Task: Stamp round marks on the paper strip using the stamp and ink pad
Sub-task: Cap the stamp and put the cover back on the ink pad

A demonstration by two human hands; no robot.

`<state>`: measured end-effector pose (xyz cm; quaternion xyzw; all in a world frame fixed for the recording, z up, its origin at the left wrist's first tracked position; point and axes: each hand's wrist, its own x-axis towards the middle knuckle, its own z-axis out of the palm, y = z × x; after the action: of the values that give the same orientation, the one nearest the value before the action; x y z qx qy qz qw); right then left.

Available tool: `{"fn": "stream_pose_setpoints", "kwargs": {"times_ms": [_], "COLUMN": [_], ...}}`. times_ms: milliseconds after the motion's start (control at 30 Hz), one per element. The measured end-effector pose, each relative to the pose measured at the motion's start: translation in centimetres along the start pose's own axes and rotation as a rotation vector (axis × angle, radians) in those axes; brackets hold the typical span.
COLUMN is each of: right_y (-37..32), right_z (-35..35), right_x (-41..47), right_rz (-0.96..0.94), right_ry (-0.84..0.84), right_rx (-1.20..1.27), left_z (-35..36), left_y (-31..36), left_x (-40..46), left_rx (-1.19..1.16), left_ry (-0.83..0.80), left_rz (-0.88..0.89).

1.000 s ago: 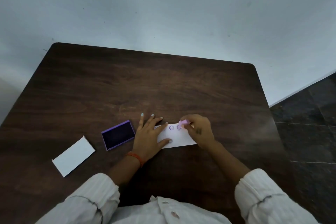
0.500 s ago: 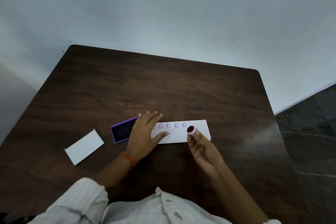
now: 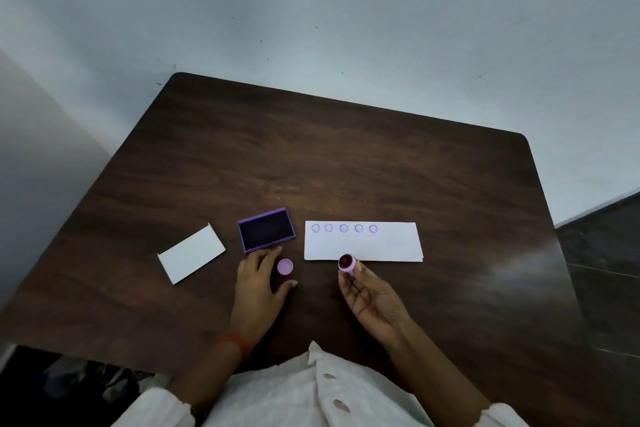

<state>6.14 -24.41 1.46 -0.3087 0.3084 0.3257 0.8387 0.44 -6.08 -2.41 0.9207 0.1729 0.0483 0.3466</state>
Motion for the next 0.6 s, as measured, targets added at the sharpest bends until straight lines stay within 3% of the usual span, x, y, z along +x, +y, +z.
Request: {"fn": "stream_pose_setpoints", "kwargs": {"times_ms": [400,600], "right_y": [0.7,1.3], "right_z": [-0.3,1.2], "right_x": [0.6,0.8], "right_rz": [-0.018,-0.140], "right_ry": [-0.001,-0.024], "right_rx": [-0.050,-0.384], "left_z": [0.0,-0.9], "left_y": [-0.2,0.3], "left_x": [0.3,0.0], "left_rx": [-0.017,-0.182], "left_ry": [0.018,-0.003], "left_rz": [0.007,-0.001]}}
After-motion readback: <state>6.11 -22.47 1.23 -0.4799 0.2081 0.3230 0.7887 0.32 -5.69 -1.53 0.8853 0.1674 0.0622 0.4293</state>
